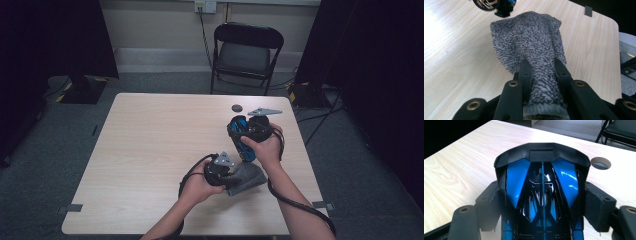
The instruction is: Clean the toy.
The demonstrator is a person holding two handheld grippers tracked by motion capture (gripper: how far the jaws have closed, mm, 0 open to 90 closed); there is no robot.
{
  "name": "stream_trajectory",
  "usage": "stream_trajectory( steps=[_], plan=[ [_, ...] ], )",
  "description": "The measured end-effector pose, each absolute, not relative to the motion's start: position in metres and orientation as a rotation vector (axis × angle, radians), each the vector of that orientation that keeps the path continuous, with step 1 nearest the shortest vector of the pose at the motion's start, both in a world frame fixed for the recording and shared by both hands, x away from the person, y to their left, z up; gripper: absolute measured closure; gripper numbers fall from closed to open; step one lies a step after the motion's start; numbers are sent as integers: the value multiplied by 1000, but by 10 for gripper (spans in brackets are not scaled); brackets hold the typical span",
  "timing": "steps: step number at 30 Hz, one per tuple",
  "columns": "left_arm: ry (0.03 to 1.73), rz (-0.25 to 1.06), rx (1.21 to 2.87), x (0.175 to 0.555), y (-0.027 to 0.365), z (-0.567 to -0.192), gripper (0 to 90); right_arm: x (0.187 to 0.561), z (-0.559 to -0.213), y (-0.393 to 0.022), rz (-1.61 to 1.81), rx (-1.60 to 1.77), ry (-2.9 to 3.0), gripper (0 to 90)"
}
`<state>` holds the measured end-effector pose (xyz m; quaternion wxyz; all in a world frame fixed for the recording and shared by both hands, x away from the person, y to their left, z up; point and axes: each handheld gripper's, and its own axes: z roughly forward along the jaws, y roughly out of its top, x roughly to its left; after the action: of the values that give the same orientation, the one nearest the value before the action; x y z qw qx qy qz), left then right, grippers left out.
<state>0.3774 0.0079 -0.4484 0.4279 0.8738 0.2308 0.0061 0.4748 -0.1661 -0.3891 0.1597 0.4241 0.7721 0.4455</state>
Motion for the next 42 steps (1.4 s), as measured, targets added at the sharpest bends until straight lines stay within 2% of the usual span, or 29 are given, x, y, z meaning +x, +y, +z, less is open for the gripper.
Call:
stream_trajectory(
  steps=[10, 23, 42],
  plan=[
    [583, 30, 2191, 374, 20, -450, 730, 481, -390, -193, 1250, 1279, 2162, 254],
    [717, 162, 2157, 388, 80, -446, 729, 478, -412, -228, 1159, 1343, 2168, 254],
    [946, 296, 2089, 411, 160, -458, 724, 481, -440, -252, 1037, 1396, 2194, 253]
  ],
)
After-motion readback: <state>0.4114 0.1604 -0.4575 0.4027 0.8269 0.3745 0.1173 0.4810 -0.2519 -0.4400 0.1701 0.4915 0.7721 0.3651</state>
